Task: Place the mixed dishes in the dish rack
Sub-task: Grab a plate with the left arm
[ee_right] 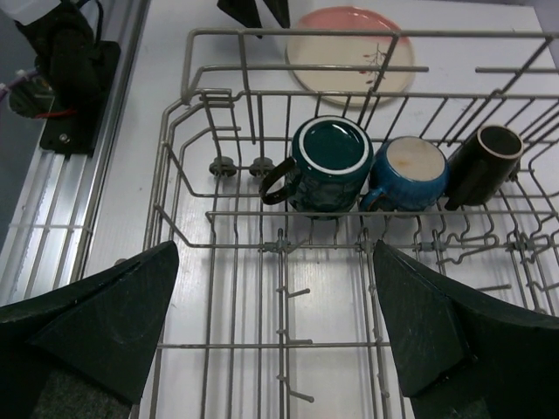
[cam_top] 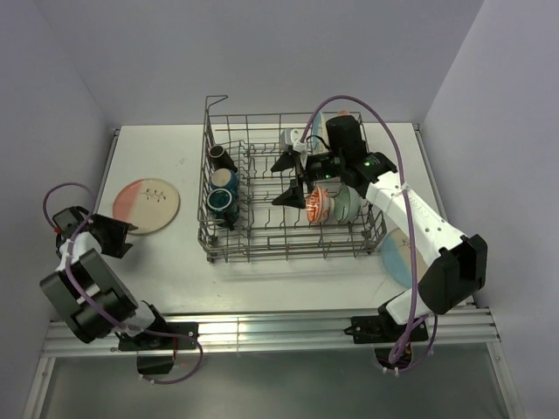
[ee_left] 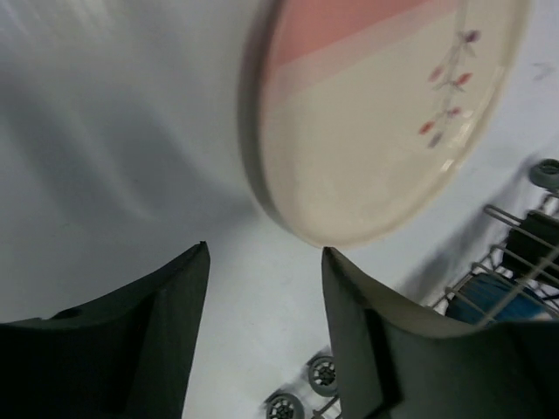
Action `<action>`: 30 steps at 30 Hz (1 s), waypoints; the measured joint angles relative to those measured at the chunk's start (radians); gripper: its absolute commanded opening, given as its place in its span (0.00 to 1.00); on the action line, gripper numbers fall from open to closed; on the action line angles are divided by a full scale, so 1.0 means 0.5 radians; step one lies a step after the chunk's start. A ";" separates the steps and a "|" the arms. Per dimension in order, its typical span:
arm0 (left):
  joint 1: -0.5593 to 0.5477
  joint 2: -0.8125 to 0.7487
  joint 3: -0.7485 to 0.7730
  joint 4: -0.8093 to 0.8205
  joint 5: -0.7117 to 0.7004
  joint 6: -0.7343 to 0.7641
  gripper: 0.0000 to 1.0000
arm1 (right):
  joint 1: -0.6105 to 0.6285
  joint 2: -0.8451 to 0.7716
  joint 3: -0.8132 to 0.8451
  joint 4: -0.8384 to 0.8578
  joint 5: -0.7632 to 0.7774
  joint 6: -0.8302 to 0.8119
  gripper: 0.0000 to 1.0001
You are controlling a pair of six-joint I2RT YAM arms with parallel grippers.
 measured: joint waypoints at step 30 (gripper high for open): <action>-0.248 0.732 0.513 -0.058 -0.350 -0.244 0.00 | 0.016 -0.033 -0.095 0.081 0.178 0.179 1.00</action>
